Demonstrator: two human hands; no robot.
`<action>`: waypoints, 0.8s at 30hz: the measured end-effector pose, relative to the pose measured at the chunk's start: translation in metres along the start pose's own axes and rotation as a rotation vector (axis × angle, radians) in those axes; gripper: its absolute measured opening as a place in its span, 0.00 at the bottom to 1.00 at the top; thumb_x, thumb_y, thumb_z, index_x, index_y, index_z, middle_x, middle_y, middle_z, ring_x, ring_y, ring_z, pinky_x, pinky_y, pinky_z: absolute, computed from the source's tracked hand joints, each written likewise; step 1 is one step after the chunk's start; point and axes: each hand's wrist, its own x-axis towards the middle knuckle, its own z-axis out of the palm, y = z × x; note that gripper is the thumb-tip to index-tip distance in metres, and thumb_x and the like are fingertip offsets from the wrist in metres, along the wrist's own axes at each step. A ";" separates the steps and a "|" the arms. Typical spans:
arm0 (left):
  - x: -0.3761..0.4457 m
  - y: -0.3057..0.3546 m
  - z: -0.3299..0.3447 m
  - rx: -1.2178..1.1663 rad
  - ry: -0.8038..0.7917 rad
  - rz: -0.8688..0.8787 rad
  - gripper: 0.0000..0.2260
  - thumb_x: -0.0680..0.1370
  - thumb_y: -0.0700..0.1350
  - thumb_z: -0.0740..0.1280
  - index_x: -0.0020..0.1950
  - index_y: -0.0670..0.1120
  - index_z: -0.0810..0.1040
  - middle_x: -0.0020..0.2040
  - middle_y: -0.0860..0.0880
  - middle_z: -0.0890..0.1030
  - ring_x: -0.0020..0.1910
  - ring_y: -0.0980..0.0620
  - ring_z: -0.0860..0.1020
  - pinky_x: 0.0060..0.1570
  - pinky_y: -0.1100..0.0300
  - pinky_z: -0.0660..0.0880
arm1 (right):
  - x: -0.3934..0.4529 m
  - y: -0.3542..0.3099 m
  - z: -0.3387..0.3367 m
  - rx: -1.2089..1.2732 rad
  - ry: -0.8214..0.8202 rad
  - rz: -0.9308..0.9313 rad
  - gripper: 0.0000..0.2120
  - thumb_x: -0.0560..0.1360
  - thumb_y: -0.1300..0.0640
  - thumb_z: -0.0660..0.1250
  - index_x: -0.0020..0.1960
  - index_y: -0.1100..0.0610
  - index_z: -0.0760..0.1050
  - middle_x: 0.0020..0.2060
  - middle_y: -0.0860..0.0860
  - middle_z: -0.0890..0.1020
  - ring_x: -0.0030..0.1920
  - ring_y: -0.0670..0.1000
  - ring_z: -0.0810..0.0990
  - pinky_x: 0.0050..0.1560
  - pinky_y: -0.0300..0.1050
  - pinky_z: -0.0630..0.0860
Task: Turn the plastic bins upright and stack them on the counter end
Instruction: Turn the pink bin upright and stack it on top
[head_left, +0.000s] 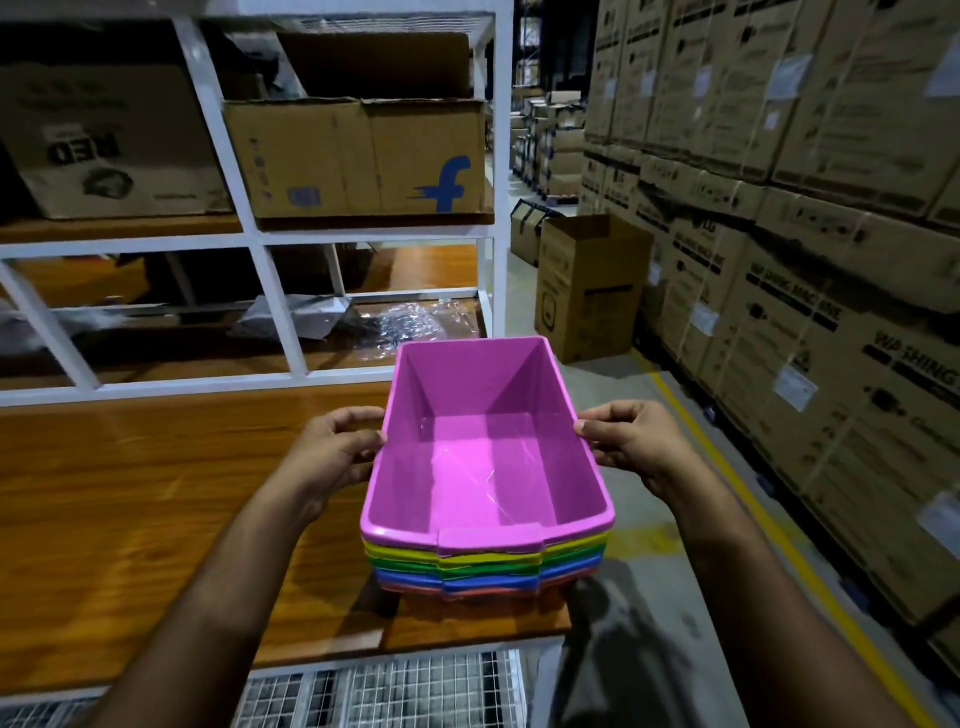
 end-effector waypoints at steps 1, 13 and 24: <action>-0.001 0.001 0.000 0.023 0.003 0.008 0.13 0.77 0.31 0.65 0.58 0.44 0.79 0.48 0.40 0.83 0.44 0.46 0.81 0.34 0.58 0.82 | 0.000 0.001 0.001 -0.014 0.014 -0.011 0.03 0.71 0.68 0.73 0.43 0.64 0.81 0.30 0.53 0.84 0.28 0.48 0.82 0.30 0.38 0.78; -0.013 -0.007 0.001 0.192 0.023 0.109 0.12 0.79 0.35 0.65 0.59 0.47 0.79 0.48 0.41 0.84 0.44 0.47 0.84 0.35 0.56 0.80 | -0.010 0.016 0.005 -0.027 0.077 -0.090 0.03 0.73 0.65 0.73 0.46 0.64 0.82 0.36 0.58 0.85 0.35 0.52 0.83 0.40 0.47 0.82; -0.029 -0.009 0.004 0.495 0.081 0.261 0.12 0.80 0.39 0.63 0.61 0.48 0.80 0.53 0.48 0.83 0.49 0.50 0.83 0.41 0.53 0.82 | -0.027 0.009 0.008 -0.343 0.101 -0.202 0.08 0.75 0.60 0.70 0.53 0.54 0.81 0.44 0.50 0.85 0.46 0.50 0.85 0.43 0.46 0.83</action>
